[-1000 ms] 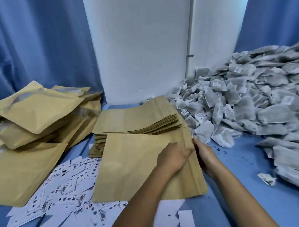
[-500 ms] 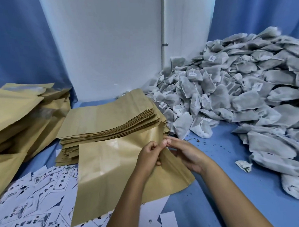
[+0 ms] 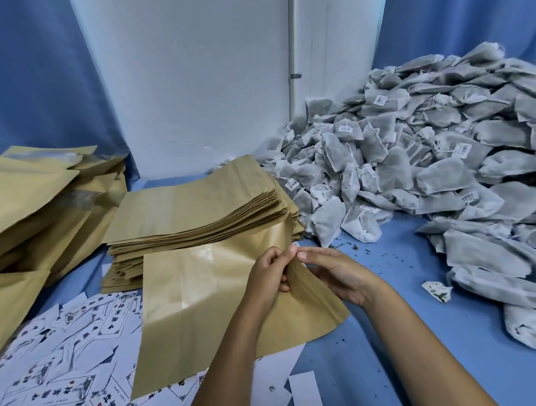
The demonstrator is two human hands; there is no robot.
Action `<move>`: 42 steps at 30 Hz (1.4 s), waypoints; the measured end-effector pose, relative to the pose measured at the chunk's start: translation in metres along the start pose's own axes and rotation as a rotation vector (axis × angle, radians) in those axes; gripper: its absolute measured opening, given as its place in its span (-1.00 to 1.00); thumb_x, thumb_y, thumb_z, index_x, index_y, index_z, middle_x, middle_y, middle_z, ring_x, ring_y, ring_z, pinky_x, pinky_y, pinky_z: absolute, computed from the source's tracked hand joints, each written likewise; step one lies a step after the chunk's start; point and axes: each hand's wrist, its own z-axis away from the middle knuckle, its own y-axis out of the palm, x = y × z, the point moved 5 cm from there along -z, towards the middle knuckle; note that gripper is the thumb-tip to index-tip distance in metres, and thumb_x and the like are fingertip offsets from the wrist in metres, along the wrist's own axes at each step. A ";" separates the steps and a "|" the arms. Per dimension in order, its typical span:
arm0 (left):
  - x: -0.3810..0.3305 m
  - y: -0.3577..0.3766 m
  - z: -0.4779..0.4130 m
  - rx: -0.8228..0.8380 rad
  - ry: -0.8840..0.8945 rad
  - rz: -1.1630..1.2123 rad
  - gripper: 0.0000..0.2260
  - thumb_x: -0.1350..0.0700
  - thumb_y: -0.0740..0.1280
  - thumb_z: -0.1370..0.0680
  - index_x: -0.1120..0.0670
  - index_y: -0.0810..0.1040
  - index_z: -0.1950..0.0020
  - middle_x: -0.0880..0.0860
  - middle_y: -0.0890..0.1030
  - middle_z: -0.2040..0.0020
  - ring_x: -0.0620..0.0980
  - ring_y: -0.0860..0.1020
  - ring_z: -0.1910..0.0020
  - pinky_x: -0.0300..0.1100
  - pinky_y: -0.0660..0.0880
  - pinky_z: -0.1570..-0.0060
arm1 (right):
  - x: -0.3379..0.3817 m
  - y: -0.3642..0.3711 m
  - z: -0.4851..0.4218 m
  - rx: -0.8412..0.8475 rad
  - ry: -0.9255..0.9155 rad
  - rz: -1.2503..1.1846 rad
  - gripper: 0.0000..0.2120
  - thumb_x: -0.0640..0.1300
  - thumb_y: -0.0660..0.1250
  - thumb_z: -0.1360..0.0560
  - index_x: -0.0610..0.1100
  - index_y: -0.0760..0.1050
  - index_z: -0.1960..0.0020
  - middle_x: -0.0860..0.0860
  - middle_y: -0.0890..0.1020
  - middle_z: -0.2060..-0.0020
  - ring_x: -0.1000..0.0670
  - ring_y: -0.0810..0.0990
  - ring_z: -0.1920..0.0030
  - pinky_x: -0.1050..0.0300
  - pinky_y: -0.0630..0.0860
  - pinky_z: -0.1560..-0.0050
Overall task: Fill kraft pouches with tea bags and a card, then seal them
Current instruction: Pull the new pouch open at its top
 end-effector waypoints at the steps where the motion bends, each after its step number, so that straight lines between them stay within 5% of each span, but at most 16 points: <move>1: 0.000 0.000 0.000 0.002 0.001 -0.002 -0.69 -0.11 0.33 -0.52 0.10 0.43 0.25 -0.05 0.38 0.46 -0.10 0.40 0.42 -0.21 0.43 0.43 | 0.000 0.000 0.000 -0.001 -0.001 -0.004 -0.64 -0.25 0.32 -0.48 -0.31 0.49 -0.26 -0.40 0.50 -0.19 -0.24 0.52 -0.17 -0.20 0.34 -0.37; 5: -0.002 0.000 0.002 0.002 0.041 -0.001 -0.59 -0.11 0.31 -0.54 0.22 0.38 0.25 0.06 0.29 0.42 -0.05 0.30 0.49 -0.20 0.26 0.47 | -0.001 0.001 0.000 -0.018 -0.005 -0.048 -0.66 -0.28 0.32 -0.47 -0.30 0.52 -0.24 -0.35 0.54 -0.17 -0.21 0.56 -0.13 -0.08 0.46 -0.27; 10: -0.003 0.000 0.003 0.005 0.017 0.010 -0.60 -0.08 0.29 -0.55 0.28 0.48 0.14 -0.04 0.27 0.47 -0.10 0.30 0.48 -0.22 0.28 0.48 | -0.001 0.000 -0.002 -0.032 -0.021 -0.090 -0.74 -0.33 0.28 -0.50 -0.28 0.56 -0.17 -0.28 0.62 -0.04 -0.15 0.62 0.00 0.03 0.56 -0.10; 15: -0.005 -0.001 0.004 -0.007 -0.010 0.016 -0.71 -0.04 0.28 -0.55 0.07 0.45 0.32 0.00 0.29 0.45 -0.07 0.30 0.46 -0.20 0.30 0.47 | 0.004 0.003 0.000 -0.118 -0.074 0.247 -0.96 -0.27 0.37 -0.49 -0.17 0.57 0.08 -0.11 0.62 0.21 -0.01 0.59 0.25 0.20 0.55 0.25; 19: -0.008 -0.003 0.009 -0.095 0.027 -0.111 -0.70 0.06 0.21 -0.52 0.02 0.29 0.42 0.05 0.29 0.45 0.01 0.29 0.47 -0.10 0.27 0.38 | 0.008 0.006 0.003 -0.147 -0.112 0.442 -0.84 -0.35 0.33 -0.46 -0.18 0.50 0.27 -0.05 0.52 0.36 0.06 0.49 0.35 0.27 0.46 0.31; 23: -0.031 0.001 0.017 -0.243 0.298 -0.396 -0.85 0.07 0.19 -0.42 -0.02 0.25 0.32 -0.05 0.30 0.45 -0.05 0.24 0.43 -0.13 0.23 0.40 | 0.015 0.004 0.007 -0.235 -0.207 0.502 -0.71 -0.41 0.27 -0.44 -0.16 0.38 0.40 0.02 0.38 0.53 0.09 0.30 0.50 0.29 0.27 0.47; 27: -0.050 0.008 0.031 -0.278 0.611 -0.605 -0.85 0.08 0.16 -0.42 -0.07 0.41 0.05 -0.11 0.44 0.15 -0.10 0.40 0.33 -0.22 0.39 0.37 | 0.016 0.006 0.008 -0.265 -0.261 0.502 -0.72 -0.36 0.29 -0.45 -0.15 0.34 0.38 0.01 0.31 0.52 0.09 0.22 0.49 0.23 0.17 0.44; 31: -0.054 0.000 0.032 -0.315 0.700 -0.858 -0.82 -0.04 0.19 -0.47 0.03 0.47 0.20 -0.10 0.30 0.19 -0.08 0.38 0.35 -0.18 0.35 0.50 | 0.019 0.007 0.008 -0.261 -0.282 0.470 -0.76 -0.32 0.29 -0.51 -0.16 0.39 0.31 0.02 0.35 0.52 0.13 0.25 0.51 0.27 0.19 0.46; 36: -0.078 -0.002 0.035 -0.429 0.855 -0.960 -0.71 0.01 0.21 -0.53 0.11 0.46 0.35 0.01 0.36 0.27 -0.04 0.33 0.27 -0.20 0.16 0.39 | 0.017 0.021 0.009 -0.244 -0.306 0.469 -0.73 -0.24 0.28 -0.54 -0.13 0.36 0.32 0.02 0.32 0.52 0.11 0.23 0.52 0.22 0.14 0.47; 40: -0.119 0.002 0.029 -0.224 1.159 -1.014 -0.67 0.07 0.25 -0.54 0.15 0.56 0.39 0.05 0.49 0.28 0.03 0.36 0.19 -0.09 0.26 0.18 | 0.016 0.036 0.011 -0.256 -0.310 0.203 -0.80 -0.17 0.27 -0.58 -0.26 0.48 0.17 -0.17 0.46 0.31 -0.08 0.38 0.27 0.11 0.27 0.30; 42: -0.131 0.003 0.032 -0.116 1.285 -1.077 -0.65 0.11 0.25 -0.54 0.16 0.56 0.42 0.01 0.53 0.36 0.05 0.44 0.22 -0.11 0.27 0.15 | 0.015 0.046 0.011 -0.204 -0.289 0.045 -0.70 -0.15 0.25 -0.60 -0.26 0.53 0.26 -0.18 0.55 0.32 -0.08 0.50 0.27 0.15 0.41 0.29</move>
